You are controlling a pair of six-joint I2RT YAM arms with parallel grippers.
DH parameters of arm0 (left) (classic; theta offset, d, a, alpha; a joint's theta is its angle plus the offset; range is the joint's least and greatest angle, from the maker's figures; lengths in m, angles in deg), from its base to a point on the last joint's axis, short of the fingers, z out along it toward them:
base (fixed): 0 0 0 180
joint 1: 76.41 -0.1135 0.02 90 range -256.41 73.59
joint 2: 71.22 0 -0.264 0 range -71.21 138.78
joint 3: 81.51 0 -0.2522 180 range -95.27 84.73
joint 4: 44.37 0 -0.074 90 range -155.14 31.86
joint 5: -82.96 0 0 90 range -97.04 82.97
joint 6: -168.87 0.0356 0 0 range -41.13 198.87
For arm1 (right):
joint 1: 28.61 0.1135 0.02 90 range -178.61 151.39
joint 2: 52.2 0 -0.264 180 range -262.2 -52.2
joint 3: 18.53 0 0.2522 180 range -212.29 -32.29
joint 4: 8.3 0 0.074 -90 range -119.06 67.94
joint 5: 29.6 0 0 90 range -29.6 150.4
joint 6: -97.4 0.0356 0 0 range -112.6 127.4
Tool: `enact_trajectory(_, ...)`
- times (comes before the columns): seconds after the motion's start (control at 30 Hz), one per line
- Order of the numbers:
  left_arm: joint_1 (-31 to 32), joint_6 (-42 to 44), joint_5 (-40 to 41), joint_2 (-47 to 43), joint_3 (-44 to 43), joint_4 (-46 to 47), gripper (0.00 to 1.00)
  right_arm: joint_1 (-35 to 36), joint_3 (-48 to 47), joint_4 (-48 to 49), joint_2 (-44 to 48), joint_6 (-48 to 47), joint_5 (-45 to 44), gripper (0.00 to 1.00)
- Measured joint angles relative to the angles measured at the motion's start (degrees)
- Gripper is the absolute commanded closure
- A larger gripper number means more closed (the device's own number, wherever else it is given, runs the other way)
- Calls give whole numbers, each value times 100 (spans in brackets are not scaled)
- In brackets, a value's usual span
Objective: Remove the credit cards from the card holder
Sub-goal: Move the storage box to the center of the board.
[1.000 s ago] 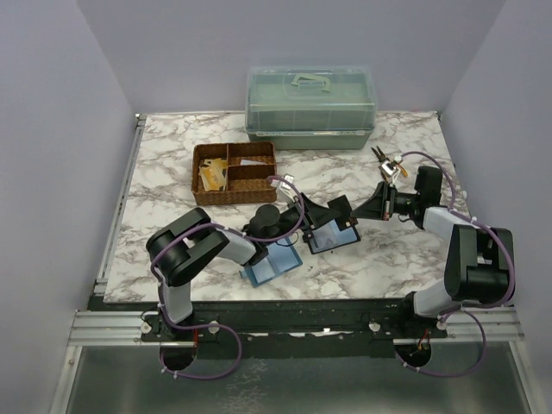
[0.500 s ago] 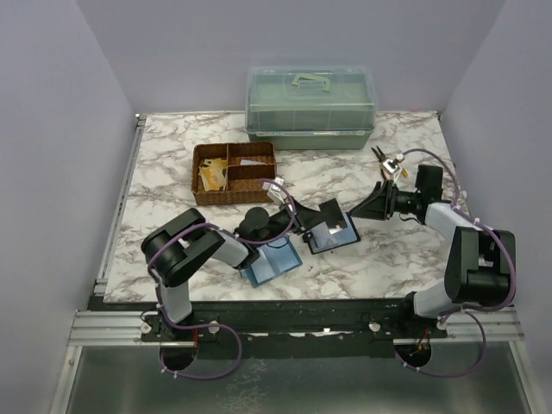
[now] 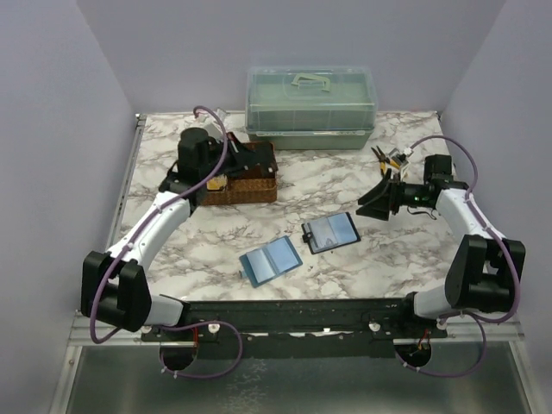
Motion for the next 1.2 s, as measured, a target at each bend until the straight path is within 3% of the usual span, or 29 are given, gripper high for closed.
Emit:
enact_trajectory(0.17, -876, 922, -424, 289, -490, -1145, 100, 0, -785, -1200, -205, -1309, -509, 14)
enact_trajectory(0.37, -938, 1980, -507, 623, -754, -1943, 100, -2, -1539, -2699, -592, -3119, -957, 15)
enact_trajectory(0.53, -955, 2638, -234, 686, -1300, -2424, 100, -2, -1576, -3128, -651, -3633, -1174, 13)
enact_trajectory(0.73, -1016, 3309, 98, 1141, -2129, -2675, 100, 0, -1561, -2627, -356, -3534, -1405, 13)
enact_trajectory(0.87, -1025, 3644, 278, 1589, -2503, -2804, 100, 61, -1714, -2347, -625, -3248, -1513, 14)
enact_trajectory(1.03, -1029, 3936, 435, 1773, -2568, -3029, 100, 496, -2358, -1744, -1410, -2194, -1976, 14)
enact_trajectory(1.2, -1029, 4172, 564, 1773, -2562, -3119, 100, 1615, -3263, -1073, -2409, -750, -2787, 15)
